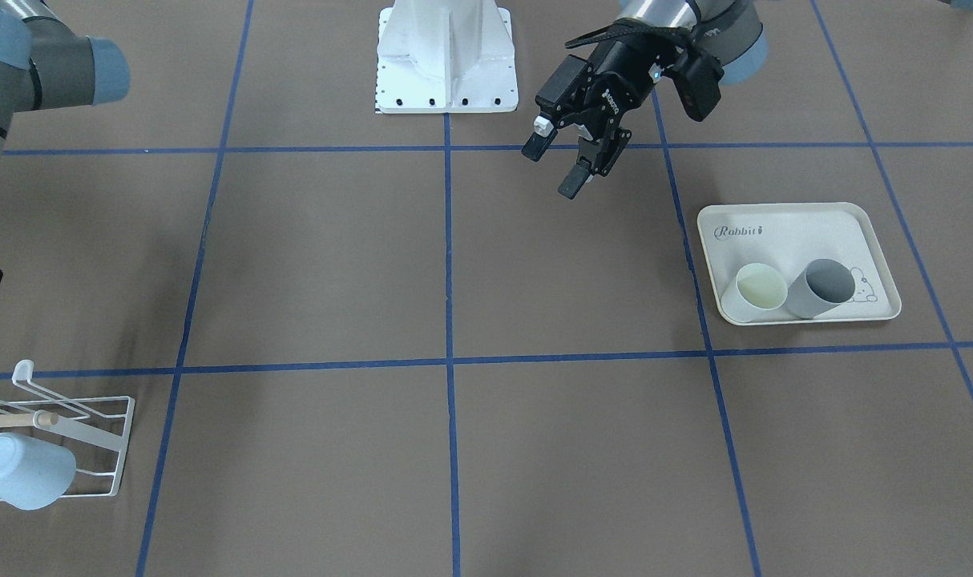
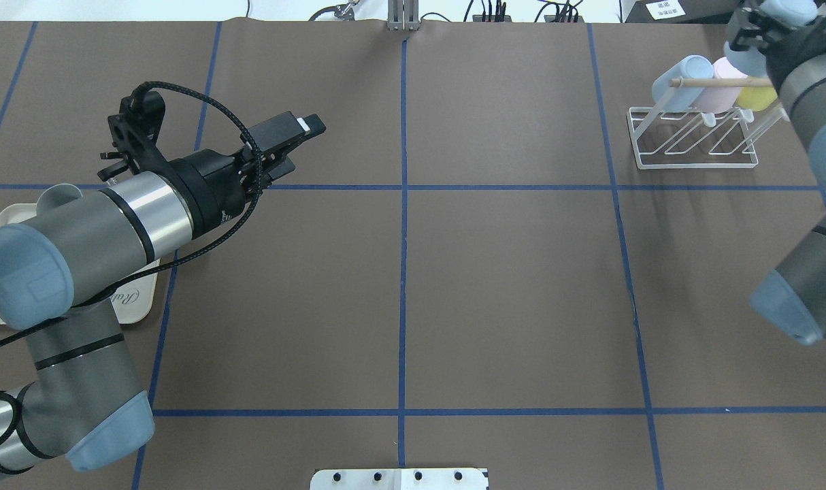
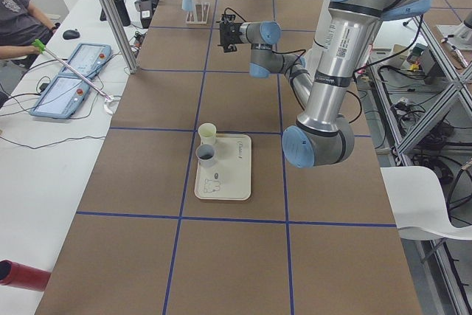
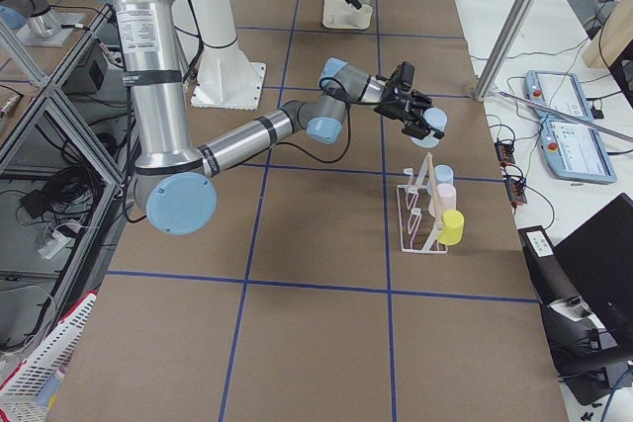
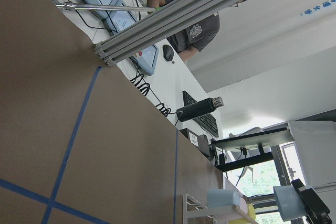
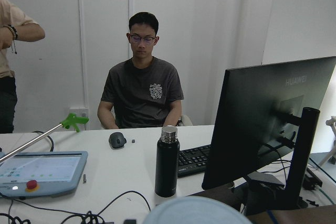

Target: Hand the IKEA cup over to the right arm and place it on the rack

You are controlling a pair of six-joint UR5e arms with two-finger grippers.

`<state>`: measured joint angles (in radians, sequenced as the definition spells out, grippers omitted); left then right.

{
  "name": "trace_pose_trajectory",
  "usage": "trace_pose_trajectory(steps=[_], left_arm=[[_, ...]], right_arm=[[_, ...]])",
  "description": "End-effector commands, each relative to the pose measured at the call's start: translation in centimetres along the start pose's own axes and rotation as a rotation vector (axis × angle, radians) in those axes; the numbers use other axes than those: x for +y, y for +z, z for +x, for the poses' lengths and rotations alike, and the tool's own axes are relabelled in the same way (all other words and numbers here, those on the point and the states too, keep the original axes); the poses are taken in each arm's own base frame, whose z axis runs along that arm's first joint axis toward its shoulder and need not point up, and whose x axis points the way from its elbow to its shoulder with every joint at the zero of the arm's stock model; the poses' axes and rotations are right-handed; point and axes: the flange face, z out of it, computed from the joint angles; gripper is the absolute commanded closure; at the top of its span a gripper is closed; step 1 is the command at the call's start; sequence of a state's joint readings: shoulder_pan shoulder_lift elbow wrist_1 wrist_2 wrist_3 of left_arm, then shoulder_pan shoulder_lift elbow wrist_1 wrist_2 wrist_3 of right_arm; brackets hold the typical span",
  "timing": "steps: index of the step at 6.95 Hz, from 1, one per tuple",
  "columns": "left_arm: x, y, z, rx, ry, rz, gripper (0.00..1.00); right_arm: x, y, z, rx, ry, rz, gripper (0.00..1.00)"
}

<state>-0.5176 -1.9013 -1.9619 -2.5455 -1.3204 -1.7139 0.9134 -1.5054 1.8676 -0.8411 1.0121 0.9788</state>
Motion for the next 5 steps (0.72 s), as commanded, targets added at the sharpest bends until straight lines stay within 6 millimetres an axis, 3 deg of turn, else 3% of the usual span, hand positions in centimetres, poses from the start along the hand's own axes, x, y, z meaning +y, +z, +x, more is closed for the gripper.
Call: trace_pose_trajectory(steps=[1, 3, 4, 5], left_arm=[[-0.2, -0.4, -1.2, -0.030, 0.007, -0.014, 0.00], [-0.4, -0.5, -1.4, -0.037, 0.009, -0.020, 0.00], [-2.6, -0.8, -3.0, -0.124, 0.075, -0.020, 0.00], [-5.7, -1.5, -2.4, -0.208, 0.162, -0.026, 0.00]], right_arm=[[3.4, -1.9, 8.6, 0.006, -0.063, 0.004, 1.00], [5.7, -2.2, 12.4, -0.014, -0.073, 0.020, 1.00], [7.0, -1.6, 13.8, -0.032, -0.064, 0.036, 1.00], [7.7, -1.1, 14.8, -0.036, -0.058, 0.042, 1.00]])
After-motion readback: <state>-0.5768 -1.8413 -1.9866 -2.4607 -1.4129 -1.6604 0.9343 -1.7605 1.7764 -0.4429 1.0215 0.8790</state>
